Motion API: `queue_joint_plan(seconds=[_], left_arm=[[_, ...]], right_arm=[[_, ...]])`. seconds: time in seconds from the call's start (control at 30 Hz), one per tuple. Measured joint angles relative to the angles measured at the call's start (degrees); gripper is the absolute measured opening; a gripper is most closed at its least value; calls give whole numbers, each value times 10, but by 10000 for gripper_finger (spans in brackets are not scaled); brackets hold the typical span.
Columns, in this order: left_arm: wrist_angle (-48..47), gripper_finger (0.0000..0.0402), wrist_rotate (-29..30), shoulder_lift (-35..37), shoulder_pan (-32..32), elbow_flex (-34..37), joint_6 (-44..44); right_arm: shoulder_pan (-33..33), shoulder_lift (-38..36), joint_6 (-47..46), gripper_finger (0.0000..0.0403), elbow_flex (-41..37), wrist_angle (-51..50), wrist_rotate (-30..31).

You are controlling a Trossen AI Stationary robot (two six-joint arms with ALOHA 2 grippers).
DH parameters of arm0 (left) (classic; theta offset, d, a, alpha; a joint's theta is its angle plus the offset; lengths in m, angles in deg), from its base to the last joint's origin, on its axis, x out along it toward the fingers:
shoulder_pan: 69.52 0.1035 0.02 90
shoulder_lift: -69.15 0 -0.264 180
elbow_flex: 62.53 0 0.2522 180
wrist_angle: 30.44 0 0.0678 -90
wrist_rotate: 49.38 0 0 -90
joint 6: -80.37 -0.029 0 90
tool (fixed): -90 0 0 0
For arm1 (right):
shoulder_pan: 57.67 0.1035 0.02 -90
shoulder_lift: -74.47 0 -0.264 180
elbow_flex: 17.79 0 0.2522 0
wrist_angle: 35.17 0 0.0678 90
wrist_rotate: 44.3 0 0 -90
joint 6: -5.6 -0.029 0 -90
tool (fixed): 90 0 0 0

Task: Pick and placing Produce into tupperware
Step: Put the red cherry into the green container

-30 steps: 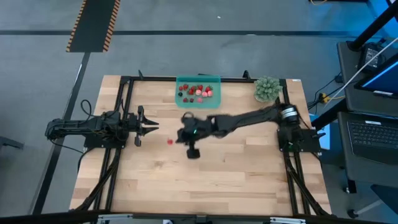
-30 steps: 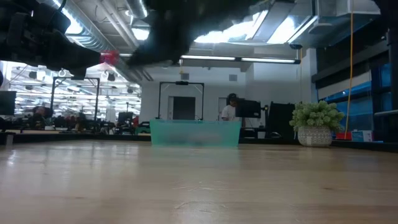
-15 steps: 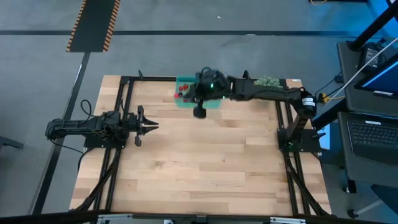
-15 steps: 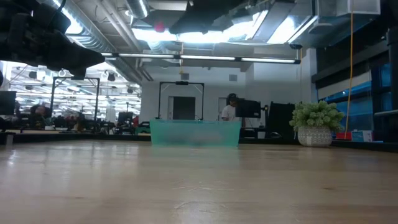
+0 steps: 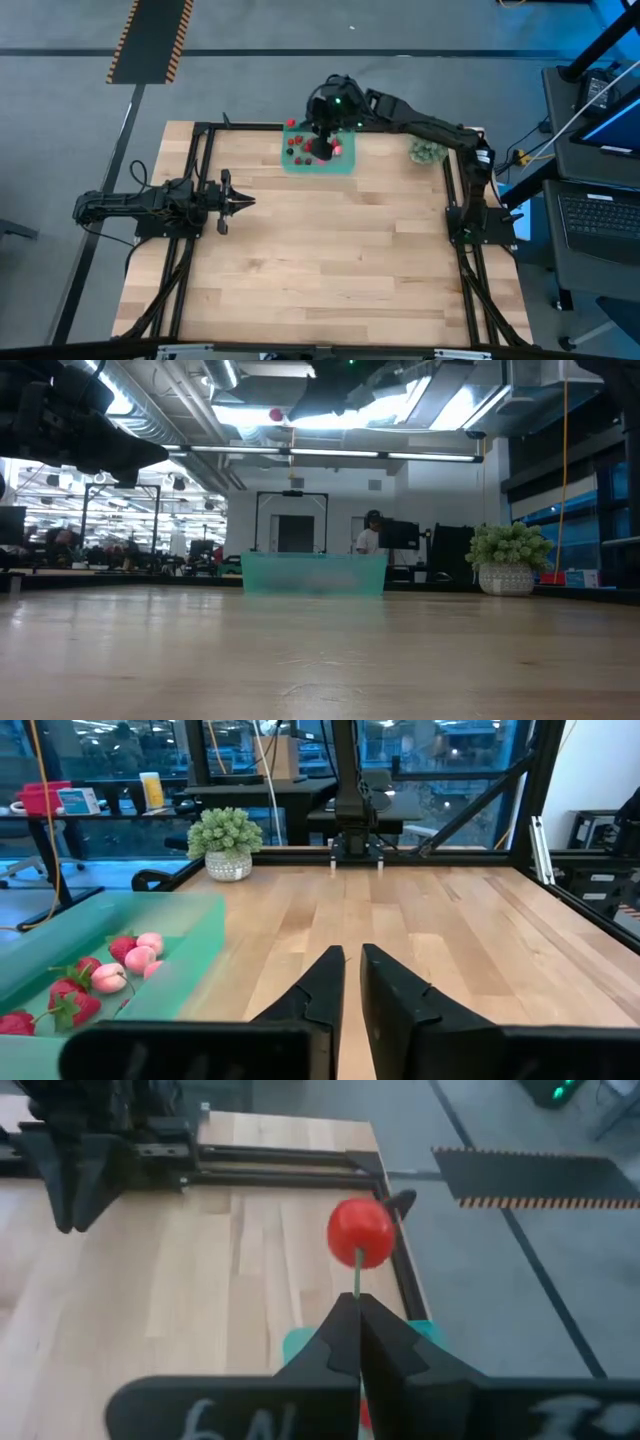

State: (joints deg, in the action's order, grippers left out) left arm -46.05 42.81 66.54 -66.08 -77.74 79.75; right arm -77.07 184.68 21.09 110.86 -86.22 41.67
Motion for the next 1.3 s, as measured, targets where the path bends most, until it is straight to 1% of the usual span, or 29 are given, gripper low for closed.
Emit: queue_joint_plan(seconds=[0.13,0.3,0.43,0.57,0.67,0.8,0.9,1.03,1.1,1.3], left_arm=[[0,25,1,0,0,0,0],[0,18,1,0,0,0,0],[0,12,1,0,0,0,0],[0,6,1,0,0,0,0],[0,3,1,0,0,0,0],[1,1,1,0,0,0,0],[0,7,1,0,0,0,0],[1,17,1,0,0,0,0],[1,22,1,0,0,0,0],[1,34,1,0,0,0,0]], right_arm=[[-15,34,-1,0,57,-42,-1],[-45,98,0,0,97,-66,-1],[-73,150,-2,0,115,-79,-1],[-97,198,-5,0,116,-137,0],[-113,218,-15,0,118,-178,0],[-127,240,-17,0,118,-198,-1],[-132,248,-17,0,118,-191,-4],[-132,257,-18,0,118,-169,-37],[-129,261,-17,0,118,-153,-40],[-135,278,-15,0,118,-158,-36]])
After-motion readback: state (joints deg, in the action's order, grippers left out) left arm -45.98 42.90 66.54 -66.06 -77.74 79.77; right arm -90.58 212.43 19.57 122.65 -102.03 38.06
